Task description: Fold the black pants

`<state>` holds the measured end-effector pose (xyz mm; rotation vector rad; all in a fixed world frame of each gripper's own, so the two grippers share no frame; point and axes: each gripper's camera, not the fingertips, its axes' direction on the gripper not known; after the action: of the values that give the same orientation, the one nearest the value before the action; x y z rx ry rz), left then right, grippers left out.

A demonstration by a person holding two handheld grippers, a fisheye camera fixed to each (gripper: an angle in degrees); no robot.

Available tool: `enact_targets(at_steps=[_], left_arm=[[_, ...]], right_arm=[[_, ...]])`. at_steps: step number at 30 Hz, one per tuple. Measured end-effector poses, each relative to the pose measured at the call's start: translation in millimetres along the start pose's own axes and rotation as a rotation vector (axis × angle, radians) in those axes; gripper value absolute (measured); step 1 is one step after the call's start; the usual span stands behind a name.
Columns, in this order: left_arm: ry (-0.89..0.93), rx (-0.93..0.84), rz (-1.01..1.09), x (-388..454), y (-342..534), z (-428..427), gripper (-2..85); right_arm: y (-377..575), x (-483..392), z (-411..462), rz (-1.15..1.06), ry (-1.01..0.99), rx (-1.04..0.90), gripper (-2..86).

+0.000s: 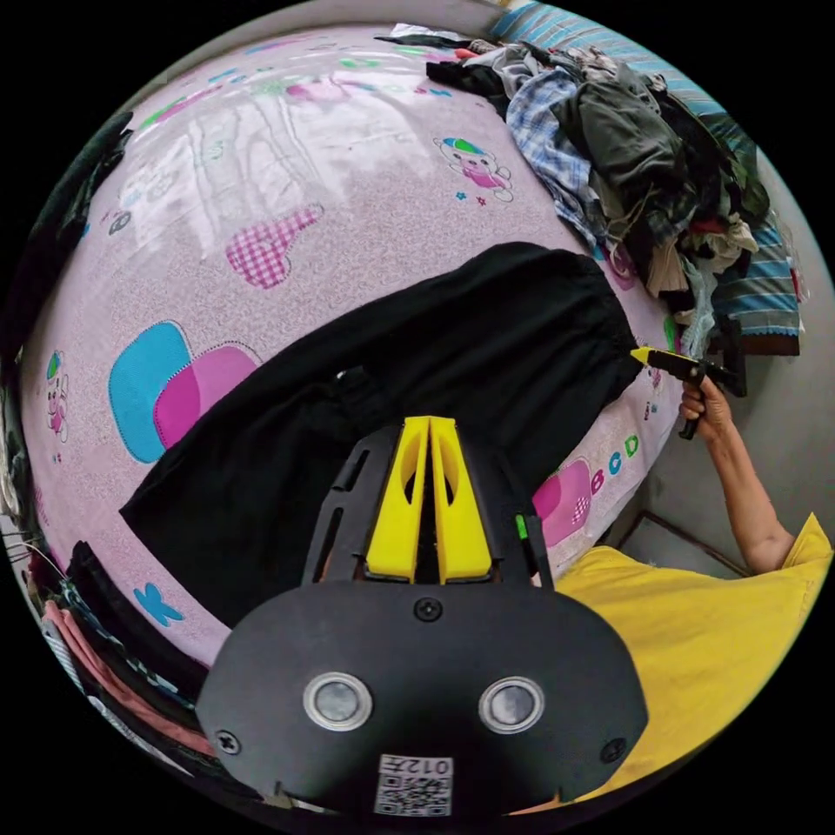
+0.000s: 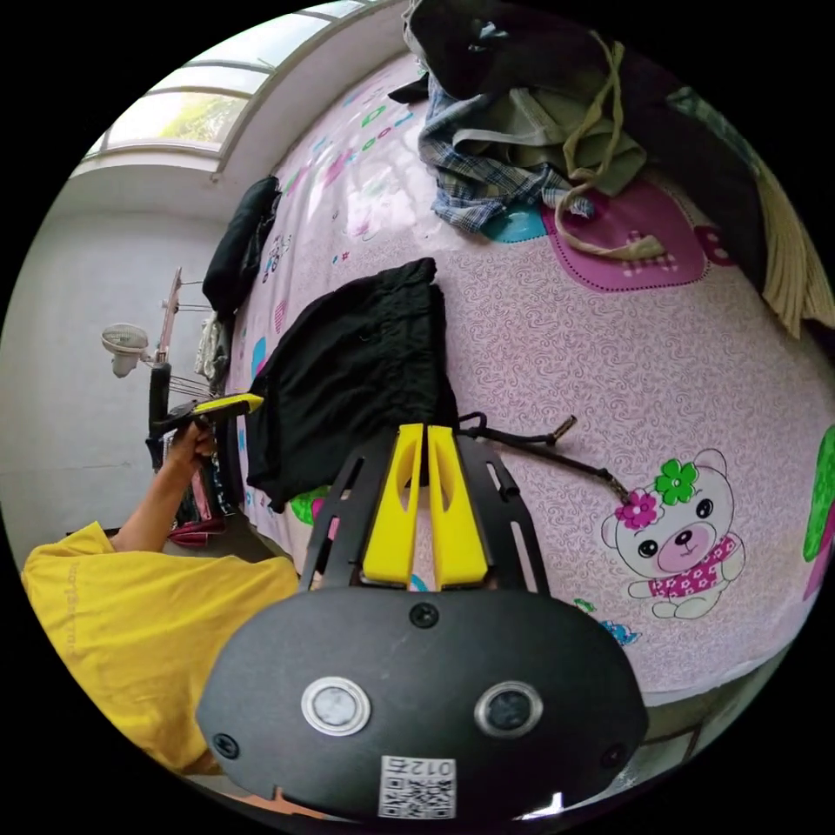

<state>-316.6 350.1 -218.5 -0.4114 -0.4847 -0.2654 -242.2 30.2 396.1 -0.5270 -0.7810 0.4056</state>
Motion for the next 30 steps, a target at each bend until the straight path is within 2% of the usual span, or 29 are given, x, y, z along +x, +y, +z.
enact_targets(at_steps=[3,6,8,12,14,17,19,21,24,27,30], left_arm=[[0.051,0.018,0.019,31,2,2,0.5],[0.082,0.017,0.213,99,0,6,0.4],[0.017,0.029,0.376,163,-1,15,0.3],[-0.054,0.096,0.459,229,-7,31,0.1],[-0.072,0.037,0.480,252,-17,55,0.1],[-0.029,-0.080,0.485,265,-19,82,0.2],[-0.032,-0.071,0.487,269,-15,83,0.3],[0.001,-0.082,0.476,270,-15,77,0.3],[0.047,-0.019,0.500,272,-16,52,0.3],[0.036,-0.017,0.476,268,-25,45,0.3],[0.080,-0.085,0.458,264,-33,58,0.3]], right_arm=[[2,15,3,0.056,-0.022,-0.033,1.9],[-3,20,13,0.055,-0.020,-0.073,2.1],[-5,18,13,0.048,-0.017,-0.082,2.3],[-1,10,8,0.015,0.033,-0.094,2.5],[1,4,0,0.006,0.104,-0.062,2.6],[-2,-20,-17,-0.080,0.220,0.064,2.9],[-16,-43,-12,-0.192,0.223,0.062,3.5],[-45,-74,7,-0.352,0.230,0.003,5.6],[-87,-96,37,-0.479,0.278,-0.117,9.0],[-121,-98,61,-0.503,0.309,-0.201,10.5],[-140,-94,87,-0.463,0.214,-0.342,9.2]])
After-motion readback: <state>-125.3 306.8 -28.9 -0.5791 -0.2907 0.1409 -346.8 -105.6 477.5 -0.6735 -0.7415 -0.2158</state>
